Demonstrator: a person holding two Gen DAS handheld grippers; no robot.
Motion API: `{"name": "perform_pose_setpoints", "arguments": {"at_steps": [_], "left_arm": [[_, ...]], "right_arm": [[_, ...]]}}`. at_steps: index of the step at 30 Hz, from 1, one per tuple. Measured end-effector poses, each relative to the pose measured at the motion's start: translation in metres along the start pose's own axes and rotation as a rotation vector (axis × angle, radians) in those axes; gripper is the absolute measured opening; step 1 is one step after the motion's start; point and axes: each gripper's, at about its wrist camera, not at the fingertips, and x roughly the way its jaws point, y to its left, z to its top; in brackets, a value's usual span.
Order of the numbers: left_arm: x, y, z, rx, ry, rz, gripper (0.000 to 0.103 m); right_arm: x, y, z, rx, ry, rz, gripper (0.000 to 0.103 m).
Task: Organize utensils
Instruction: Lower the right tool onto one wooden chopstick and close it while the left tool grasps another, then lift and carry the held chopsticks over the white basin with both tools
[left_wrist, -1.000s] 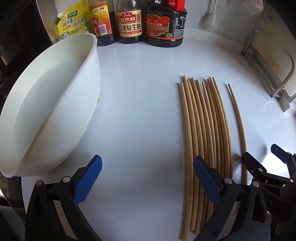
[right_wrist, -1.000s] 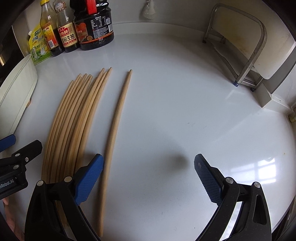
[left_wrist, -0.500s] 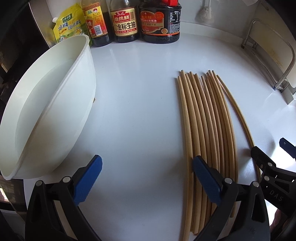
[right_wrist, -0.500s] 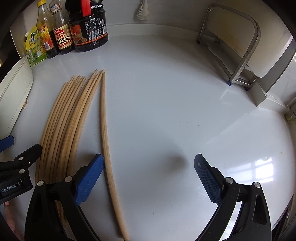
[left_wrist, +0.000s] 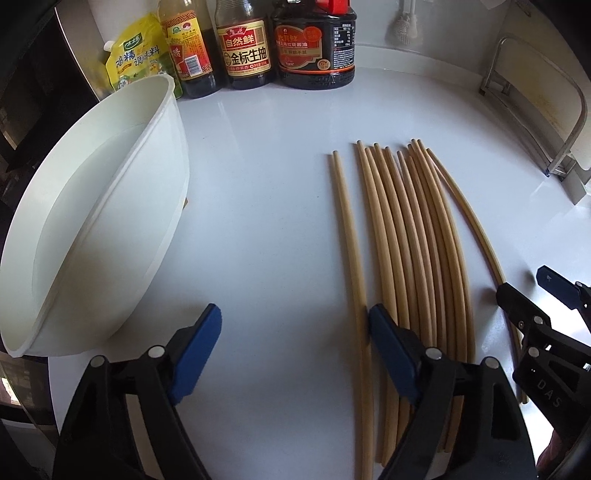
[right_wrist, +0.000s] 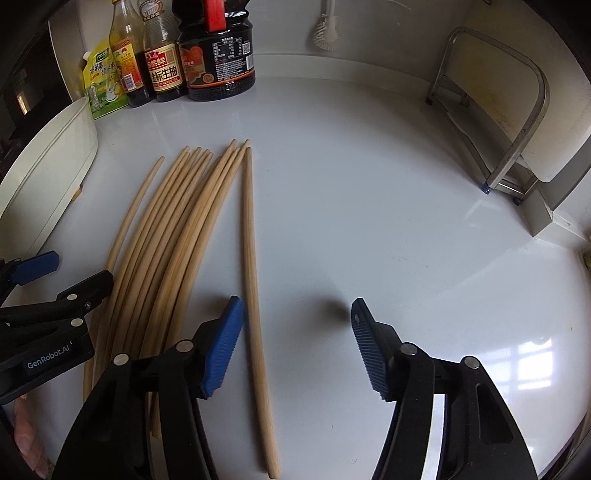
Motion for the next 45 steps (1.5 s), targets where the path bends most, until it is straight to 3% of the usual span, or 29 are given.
{"name": "perform_pose_setpoints", "arguments": {"at_steps": [5, 8, 18, 27, 36, 45], "left_arm": [[-0.002, -0.009, 0.005, 0.013, 0.01, -0.053, 0.039], [-0.002, -0.012, 0.006, 0.023, 0.018, -0.057, 0.008], [-0.009, -0.006, 0.013, 0.038, 0.056, -0.102, 0.007], [-0.058, 0.004, 0.033, 0.091, -0.011, -0.174, 0.007], [-0.097, 0.048, 0.063, 0.118, -0.095, -0.195, 0.007], [-0.117, 0.119, 0.074, 0.066, -0.159, -0.181, 0.007]], "right_arm": [[-0.001, 0.009, -0.001, -0.046, 0.01, 0.053, 0.027], [-0.002, 0.018, -0.002, -0.083, 0.014, 0.051, 0.007], [-0.009, 0.002, 0.001, 0.028, 0.047, 0.12, 0.006], [-0.046, 0.009, 0.011, 0.12, 0.02, 0.151, 0.006], [-0.087, 0.05, 0.043, 0.146, -0.062, 0.195, 0.006], [-0.103, 0.111, 0.071, 0.113, -0.092, 0.244, 0.006]]}}
